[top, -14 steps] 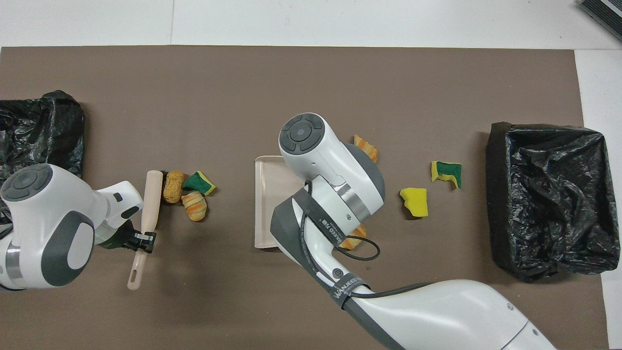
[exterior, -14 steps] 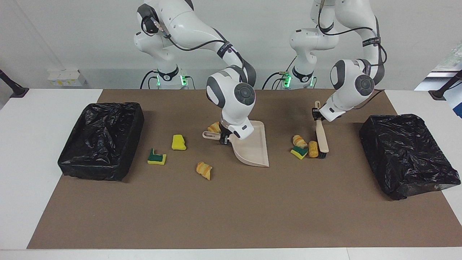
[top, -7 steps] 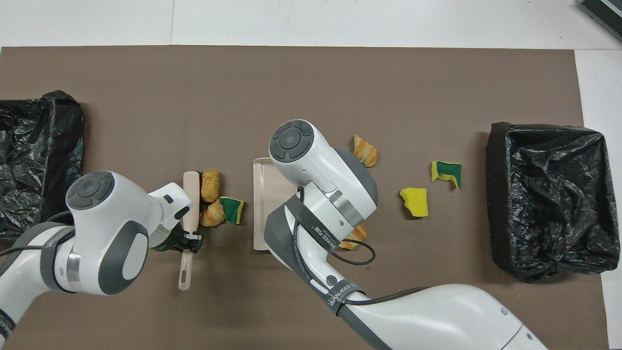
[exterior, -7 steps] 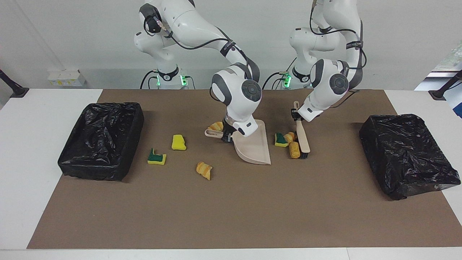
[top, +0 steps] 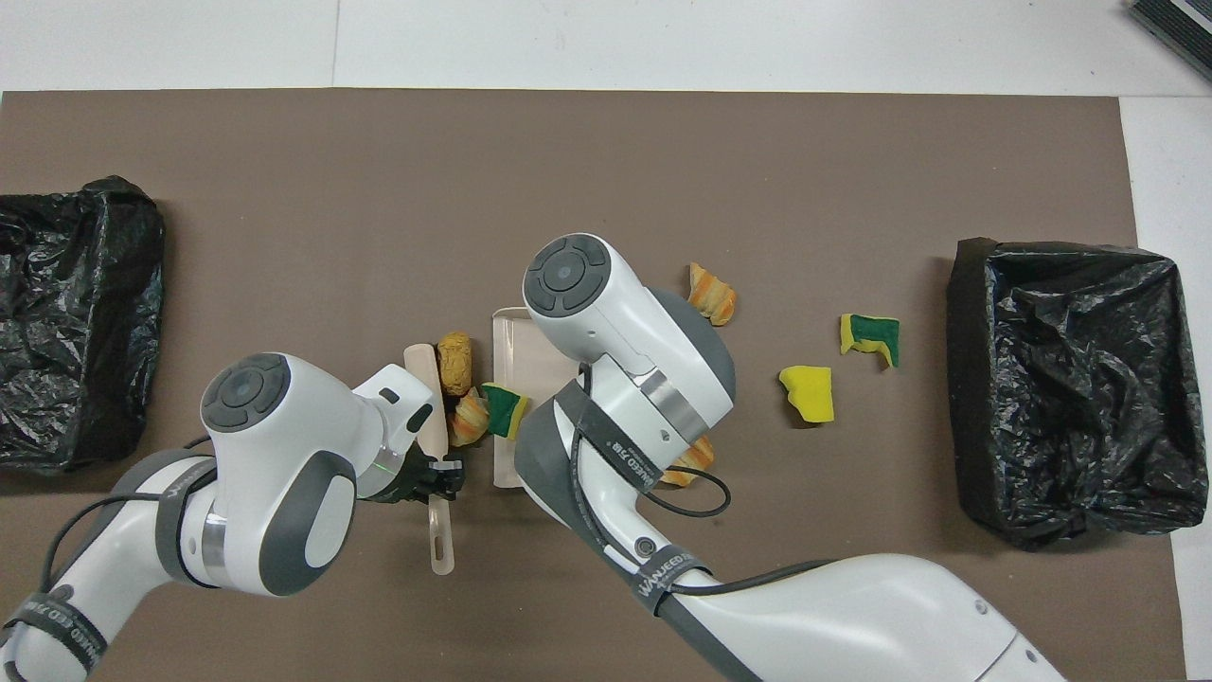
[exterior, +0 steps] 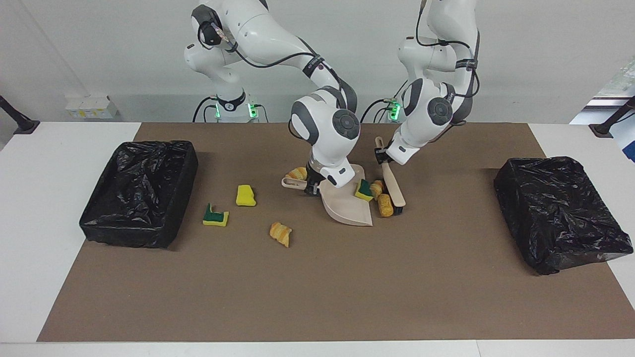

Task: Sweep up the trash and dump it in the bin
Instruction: 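Sweep bread and sponge pieces into the dustpan with the left gripper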

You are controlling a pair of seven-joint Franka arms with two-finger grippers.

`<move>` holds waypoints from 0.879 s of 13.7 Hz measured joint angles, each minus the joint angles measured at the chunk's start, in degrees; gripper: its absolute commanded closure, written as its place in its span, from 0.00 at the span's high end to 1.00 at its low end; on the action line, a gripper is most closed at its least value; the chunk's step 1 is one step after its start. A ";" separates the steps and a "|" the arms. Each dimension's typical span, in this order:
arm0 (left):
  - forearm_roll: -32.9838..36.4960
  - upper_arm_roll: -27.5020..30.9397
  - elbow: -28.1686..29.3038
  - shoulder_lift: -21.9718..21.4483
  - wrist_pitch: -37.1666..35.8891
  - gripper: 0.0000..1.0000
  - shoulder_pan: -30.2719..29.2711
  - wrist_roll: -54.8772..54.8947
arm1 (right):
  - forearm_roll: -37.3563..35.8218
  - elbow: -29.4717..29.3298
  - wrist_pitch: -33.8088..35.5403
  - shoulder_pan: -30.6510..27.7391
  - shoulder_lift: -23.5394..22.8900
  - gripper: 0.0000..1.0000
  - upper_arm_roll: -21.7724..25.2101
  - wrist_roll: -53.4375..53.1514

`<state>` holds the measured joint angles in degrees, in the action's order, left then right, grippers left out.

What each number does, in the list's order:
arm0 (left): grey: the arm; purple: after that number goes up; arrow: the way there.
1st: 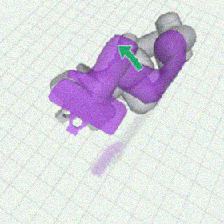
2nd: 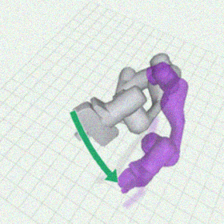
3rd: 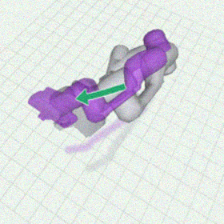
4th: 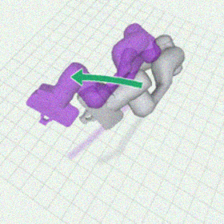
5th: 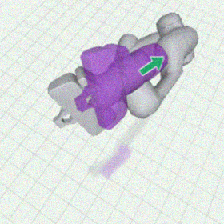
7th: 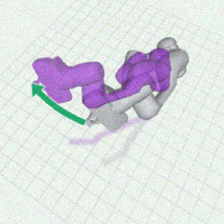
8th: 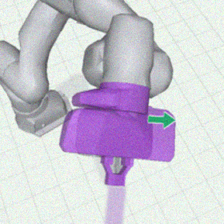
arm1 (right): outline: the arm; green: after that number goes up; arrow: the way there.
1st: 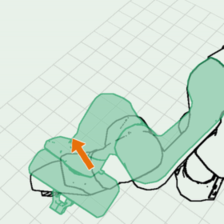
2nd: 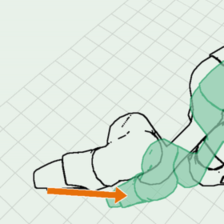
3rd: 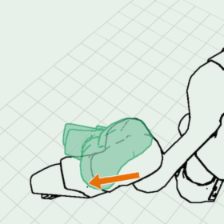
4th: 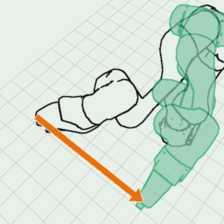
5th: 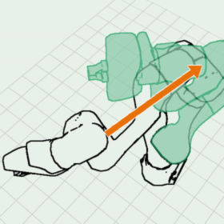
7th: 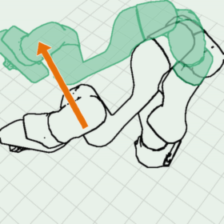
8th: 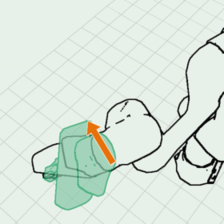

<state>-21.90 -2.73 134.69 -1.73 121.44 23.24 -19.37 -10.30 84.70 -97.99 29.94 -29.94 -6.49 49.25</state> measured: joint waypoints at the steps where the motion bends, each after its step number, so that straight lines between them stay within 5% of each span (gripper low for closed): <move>1: -1.37 -0.04 -0.02 0.10 0.76 0.00 1.47 -1.30 | 0.00 0.00 -0.01 0.00 0.00 0.00 0.00 0.00; 12: -6.58 -0.15 -5.22 1.54 1.51 0.00 7.18 -10.63 | 3.59 1.17 -4.60 -1.54 -0.50 0.00 0.06 -2.99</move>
<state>-28.49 -2.88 129.47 -0.19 122.95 30.42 -30.00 -6.71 85.87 -102.59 28.40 -30.44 -6.42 46.26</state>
